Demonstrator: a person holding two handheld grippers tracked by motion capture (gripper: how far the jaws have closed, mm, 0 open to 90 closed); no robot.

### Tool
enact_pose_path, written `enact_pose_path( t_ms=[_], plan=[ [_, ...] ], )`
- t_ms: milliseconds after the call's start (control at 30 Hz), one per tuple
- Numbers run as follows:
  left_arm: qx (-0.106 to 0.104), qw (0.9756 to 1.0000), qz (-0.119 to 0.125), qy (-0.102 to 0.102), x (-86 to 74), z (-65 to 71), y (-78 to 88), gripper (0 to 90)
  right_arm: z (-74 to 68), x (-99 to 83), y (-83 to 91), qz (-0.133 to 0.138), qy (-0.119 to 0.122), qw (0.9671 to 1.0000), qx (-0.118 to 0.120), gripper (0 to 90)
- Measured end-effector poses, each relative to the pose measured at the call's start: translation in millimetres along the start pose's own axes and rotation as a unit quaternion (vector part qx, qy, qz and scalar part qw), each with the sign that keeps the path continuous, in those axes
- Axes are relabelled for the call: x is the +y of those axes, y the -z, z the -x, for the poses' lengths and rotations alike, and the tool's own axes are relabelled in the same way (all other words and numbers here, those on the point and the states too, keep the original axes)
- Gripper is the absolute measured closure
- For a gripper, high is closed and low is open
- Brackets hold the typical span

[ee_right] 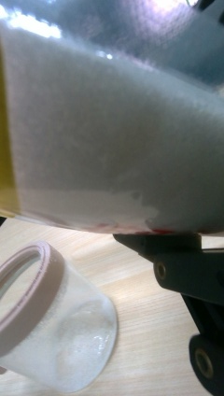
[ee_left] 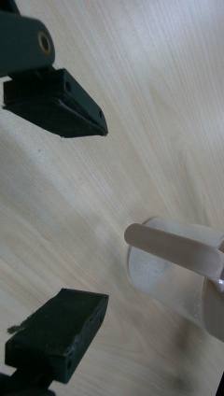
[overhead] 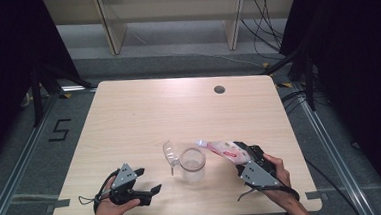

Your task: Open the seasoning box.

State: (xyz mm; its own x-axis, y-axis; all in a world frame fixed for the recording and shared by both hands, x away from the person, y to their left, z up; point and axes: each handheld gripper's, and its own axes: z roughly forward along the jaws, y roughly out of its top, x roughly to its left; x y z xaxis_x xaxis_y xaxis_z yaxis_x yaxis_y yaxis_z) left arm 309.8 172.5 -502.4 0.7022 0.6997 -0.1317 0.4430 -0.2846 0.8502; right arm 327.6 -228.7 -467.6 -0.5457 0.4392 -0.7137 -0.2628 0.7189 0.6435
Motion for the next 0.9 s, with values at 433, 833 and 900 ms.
enact_pose_path(
  t_ms=[433, 833, 900],
  plan=[
    [0.0, 1.0, 0.004, 0.007, 0.1, -1.3, -0.4, 15.2, -5.4, 3.7, 0.8, -0.02, 0.065, 0.9976, -0.012, 50.2],
    [0.0, 1.0, 0.001, -0.004, 0.8, -3.0, -0.1, 15.3, -5.1, 7.5, -1.1, -0.018, 0.15, 0.9881, -0.028, 50.6],
    [-0.001, 1.0, 0.005, 0.006, -0.3, -1.7, -0.7, 15.2, -6.9, 6.5, -1.0, -0.027, 0.142, 0.9891, -0.027, 50.6]
  ],
)
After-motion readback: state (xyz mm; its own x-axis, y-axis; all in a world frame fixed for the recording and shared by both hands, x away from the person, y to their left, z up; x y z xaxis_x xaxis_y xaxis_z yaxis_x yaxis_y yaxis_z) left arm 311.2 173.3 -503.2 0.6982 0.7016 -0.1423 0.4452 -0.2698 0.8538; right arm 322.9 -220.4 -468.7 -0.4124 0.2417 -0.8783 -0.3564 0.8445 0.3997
